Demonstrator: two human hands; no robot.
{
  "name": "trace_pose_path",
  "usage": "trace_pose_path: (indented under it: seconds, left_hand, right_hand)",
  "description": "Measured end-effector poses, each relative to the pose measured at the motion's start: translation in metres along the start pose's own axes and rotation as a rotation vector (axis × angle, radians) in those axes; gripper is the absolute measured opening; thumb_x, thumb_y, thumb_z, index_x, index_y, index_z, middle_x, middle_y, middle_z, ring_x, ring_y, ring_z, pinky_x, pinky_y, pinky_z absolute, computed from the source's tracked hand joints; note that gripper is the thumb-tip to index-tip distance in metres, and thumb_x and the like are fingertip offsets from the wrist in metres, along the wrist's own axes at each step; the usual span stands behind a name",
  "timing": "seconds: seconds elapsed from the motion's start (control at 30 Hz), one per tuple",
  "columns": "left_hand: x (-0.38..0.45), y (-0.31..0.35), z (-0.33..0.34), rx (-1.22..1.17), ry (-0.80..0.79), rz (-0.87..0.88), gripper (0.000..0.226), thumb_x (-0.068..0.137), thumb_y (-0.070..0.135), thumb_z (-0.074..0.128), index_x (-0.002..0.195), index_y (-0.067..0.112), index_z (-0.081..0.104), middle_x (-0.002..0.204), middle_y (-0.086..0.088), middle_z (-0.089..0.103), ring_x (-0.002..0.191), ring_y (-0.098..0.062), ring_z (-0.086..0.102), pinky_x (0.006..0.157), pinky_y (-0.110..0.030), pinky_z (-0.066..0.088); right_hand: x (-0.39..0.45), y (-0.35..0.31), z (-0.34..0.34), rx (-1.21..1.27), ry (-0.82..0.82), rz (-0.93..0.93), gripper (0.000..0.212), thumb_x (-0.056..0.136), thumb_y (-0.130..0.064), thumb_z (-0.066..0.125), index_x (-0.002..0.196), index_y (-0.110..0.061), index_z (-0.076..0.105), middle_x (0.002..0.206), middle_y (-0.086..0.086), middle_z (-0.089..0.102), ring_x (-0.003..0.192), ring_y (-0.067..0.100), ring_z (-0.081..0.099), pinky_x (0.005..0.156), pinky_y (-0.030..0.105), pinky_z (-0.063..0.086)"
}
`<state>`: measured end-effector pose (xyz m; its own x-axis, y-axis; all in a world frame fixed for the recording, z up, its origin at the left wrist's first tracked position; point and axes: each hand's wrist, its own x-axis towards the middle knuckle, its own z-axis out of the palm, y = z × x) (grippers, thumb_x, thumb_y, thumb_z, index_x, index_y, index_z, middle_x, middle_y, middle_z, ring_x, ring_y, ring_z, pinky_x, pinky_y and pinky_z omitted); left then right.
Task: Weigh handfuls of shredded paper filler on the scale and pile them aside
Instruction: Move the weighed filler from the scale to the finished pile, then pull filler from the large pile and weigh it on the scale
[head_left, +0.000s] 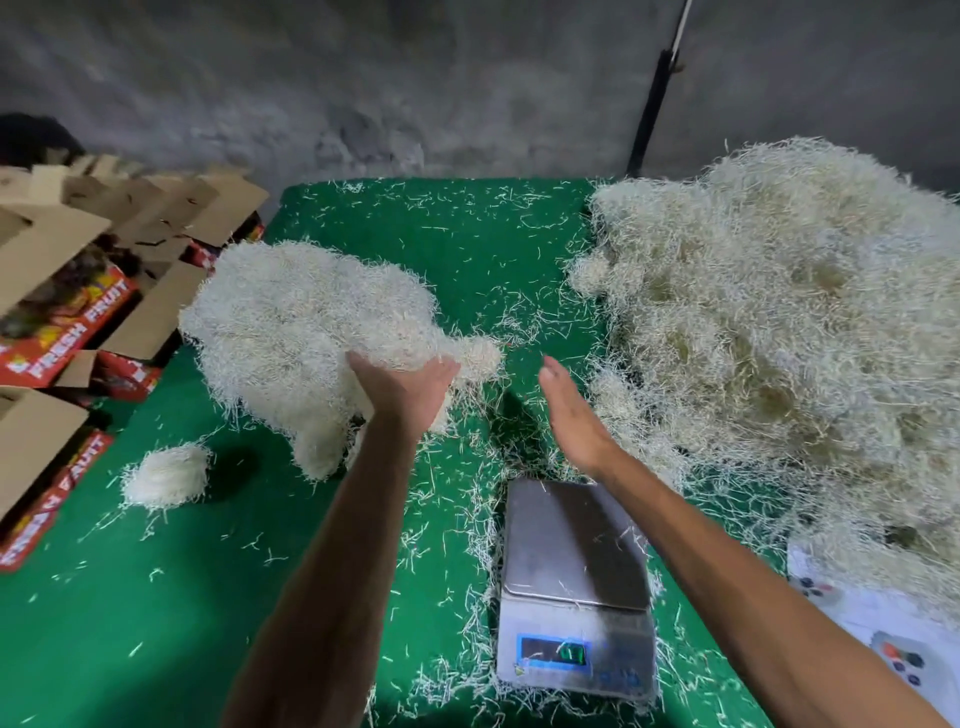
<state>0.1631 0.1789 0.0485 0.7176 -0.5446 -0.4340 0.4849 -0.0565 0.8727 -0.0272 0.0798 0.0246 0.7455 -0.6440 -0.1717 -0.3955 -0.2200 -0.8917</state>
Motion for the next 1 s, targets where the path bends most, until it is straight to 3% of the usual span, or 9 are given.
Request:
trace_pose_path:
  seconds: [0.1, 0.2, 0.27, 0.4, 0.5, 0.6, 0.7, 0.83, 1.0]
  left_hand:
    - [0.015, -0.031, 0.011, -0.134, -0.206, -0.133, 0.062, 0.111, 0.039, 0.03, 0.153, -0.006, 0.025, 0.155, -0.029, 0.035, 0.136, -0.032, 0.05, 0.111, -0.029, 0.043]
    - [0.025, -0.073, 0.047, 0.202, -0.382, -0.086, 0.042, 0.109, 0.012, 0.038, 0.15, 0.005, 0.039, 0.148, -0.02, 0.049, 0.124, -0.028, 0.06, 0.108, -0.041, 0.048]
    - [0.028, -0.09, 0.078, 0.435, -0.381, 0.002, 0.041, 0.105, 0.019, 0.052, 0.146, 0.021, 0.049, 0.145, -0.009, 0.054, 0.116, -0.022, 0.062, 0.106, -0.04, 0.048]
    - [0.044, -0.118, 0.14, 0.694, -0.477, 0.084, 0.057, 0.099, 0.035, 0.062, 0.149, 0.049, 0.038, 0.163, 0.001, 0.03, 0.095, -0.009, 0.063, 0.079, -0.019, 0.053]
    - [0.058, -0.144, 0.178, 0.855, -0.598, 0.102, 0.06, 0.103, 0.039, 0.055, 0.152, 0.056, 0.024, 0.169, 0.004, 0.011, 0.129, -0.019, 0.051, 0.099, -0.029, 0.044]
    - [0.065, -0.169, 0.197, 0.977, -0.616, 0.09, 0.054, 0.109, 0.03, 0.042, 0.156, 0.049, 0.023, 0.167, 0.002, 0.017, 0.074, -0.005, 0.054, 0.06, -0.019, 0.048]
    - [0.058, -0.188, 0.195, 1.076, -0.553, 0.108, 0.04, 0.109, 0.036, 0.037, 0.148, 0.031, 0.045, 0.148, -0.004, 0.045, 0.074, -0.011, 0.051, 0.067, -0.031, 0.053]
    - [0.044, -0.188, 0.181, 0.976, -0.508, 0.016, 0.07, 0.095, 0.077, 0.029, 0.148, 0.033, 0.042, 0.153, -0.001, 0.044, 0.123, -0.011, 0.053, 0.101, -0.034, 0.044]
    - [0.061, -0.15, 0.159, 0.925, -0.205, 0.093, 0.078, 0.087, 0.074, 0.058, 0.141, 0.019, 0.047, 0.146, 0.003, 0.046, 0.112, -0.013, 0.052, 0.096, -0.033, 0.043]
  right_hand:
    - [0.004, 0.046, -0.023, -0.008, 0.147, 0.098, 0.067, 0.106, -0.063, 0.023, 0.154, -0.021, 0.04, 0.15, -0.004, 0.048, 0.139, 0.014, 0.045, 0.111, 0.026, 0.037]
    - [-0.006, 0.099, -0.045, -0.146, 0.32, 0.193, 0.033, 0.104, -0.046, 0.048, 0.106, -0.02, 0.067, 0.102, 0.003, 0.074, 0.084, 0.01, 0.07, 0.06, 0.007, 0.048]
    - [-0.02, 0.13, -0.058, -0.317, 0.36, 0.31, 0.047, 0.098, -0.062, 0.049, 0.098, -0.018, 0.068, 0.096, 0.007, 0.075, 0.075, 0.012, 0.07, 0.061, 0.023, 0.058]
    - [-0.032, 0.17, -0.062, -0.505, 0.17, 0.479, 0.082, 0.086, -0.087, 0.037, 0.12, -0.017, 0.066, 0.117, 0.014, 0.067, 0.119, 0.029, 0.058, 0.097, 0.049, 0.055]
    - [-0.023, 0.182, -0.06, -0.32, 0.219, 0.424, 0.07, 0.086, -0.078, 0.052, 0.111, -0.013, 0.062, 0.097, 0.007, 0.062, 0.098, 0.022, 0.055, 0.081, 0.033, 0.046]
    - [-0.009, 0.188, -0.059, -0.127, 0.305, 0.392, 0.047, 0.094, -0.059, 0.063, 0.091, -0.012, 0.059, 0.074, 0.004, 0.058, 0.065, 0.015, 0.05, 0.059, 0.03, 0.045]
    - [0.007, 0.19, -0.056, 0.143, 0.38, 0.372, 0.045, 0.102, -0.055, 0.052, 0.089, -0.013, 0.058, 0.066, 0.0, 0.064, 0.054, 0.011, 0.056, 0.051, 0.032, 0.051]
    - [0.035, 0.169, -0.048, 0.412, 0.362, 0.401, 0.068, 0.105, -0.064, 0.031, 0.117, -0.003, 0.058, 0.077, 0.006, 0.064, 0.064, 0.022, 0.059, 0.059, 0.034, 0.059]
    - [0.047, 0.127, -0.028, 0.899, 0.203, 0.299, 0.071, 0.098, -0.077, 0.03, 0.081, -0.014, 0.057, 0.066, 0.002, 0.048, 0.059, 0.021, 0.042, 0.061, 0.03, 0.042]
